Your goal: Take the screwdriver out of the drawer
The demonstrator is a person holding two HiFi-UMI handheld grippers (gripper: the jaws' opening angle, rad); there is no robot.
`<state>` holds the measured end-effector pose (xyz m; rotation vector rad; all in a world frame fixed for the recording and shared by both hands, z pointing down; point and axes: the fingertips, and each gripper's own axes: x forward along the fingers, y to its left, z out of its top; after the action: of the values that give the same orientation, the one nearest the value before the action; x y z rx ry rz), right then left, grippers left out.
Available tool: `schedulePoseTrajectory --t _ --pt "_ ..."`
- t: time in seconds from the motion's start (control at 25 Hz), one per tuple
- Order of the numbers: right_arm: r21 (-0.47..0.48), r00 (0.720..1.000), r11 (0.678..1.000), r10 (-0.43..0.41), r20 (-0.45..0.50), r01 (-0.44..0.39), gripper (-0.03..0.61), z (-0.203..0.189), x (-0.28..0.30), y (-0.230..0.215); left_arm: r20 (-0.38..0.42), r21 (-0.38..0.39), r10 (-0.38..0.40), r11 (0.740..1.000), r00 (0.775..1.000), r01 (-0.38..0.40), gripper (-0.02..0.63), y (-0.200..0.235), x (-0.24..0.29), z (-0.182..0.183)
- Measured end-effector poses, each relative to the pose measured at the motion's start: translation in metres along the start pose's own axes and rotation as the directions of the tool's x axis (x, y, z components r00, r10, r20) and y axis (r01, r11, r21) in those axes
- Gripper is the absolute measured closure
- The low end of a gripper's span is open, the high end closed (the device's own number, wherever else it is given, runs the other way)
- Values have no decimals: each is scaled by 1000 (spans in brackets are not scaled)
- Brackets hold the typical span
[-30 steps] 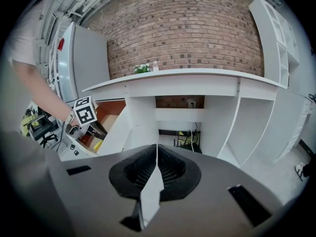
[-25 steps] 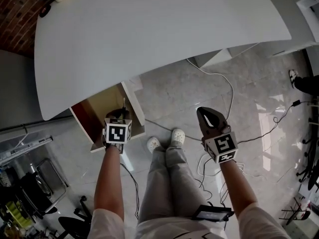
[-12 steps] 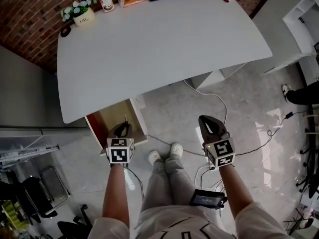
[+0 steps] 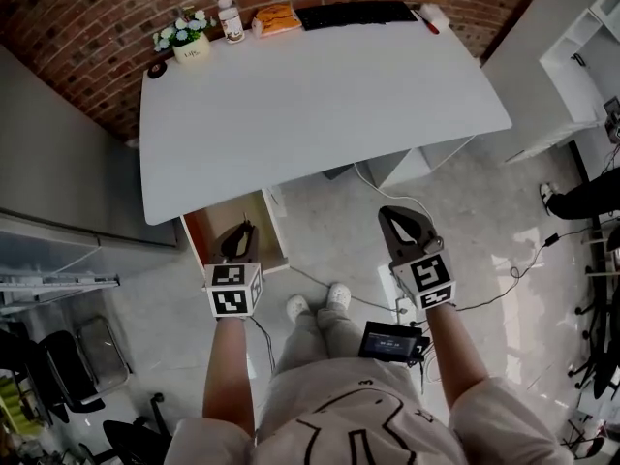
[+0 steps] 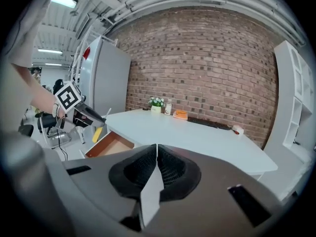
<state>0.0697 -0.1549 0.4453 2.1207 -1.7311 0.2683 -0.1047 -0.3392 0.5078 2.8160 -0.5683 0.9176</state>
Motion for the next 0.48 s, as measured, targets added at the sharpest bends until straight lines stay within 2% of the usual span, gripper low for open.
schedulePoseTrajectory --t 0.28,0.48 --pt "-62 997 998 -7 73 12 557 54 -16 -3 125 9 4 1000 992 -5 532 -4 -34 51" --pt "-43 987 997 -50 154 57 557 93 -31 -11 249 29 14 999 968 -22 532 -5 -60 100"
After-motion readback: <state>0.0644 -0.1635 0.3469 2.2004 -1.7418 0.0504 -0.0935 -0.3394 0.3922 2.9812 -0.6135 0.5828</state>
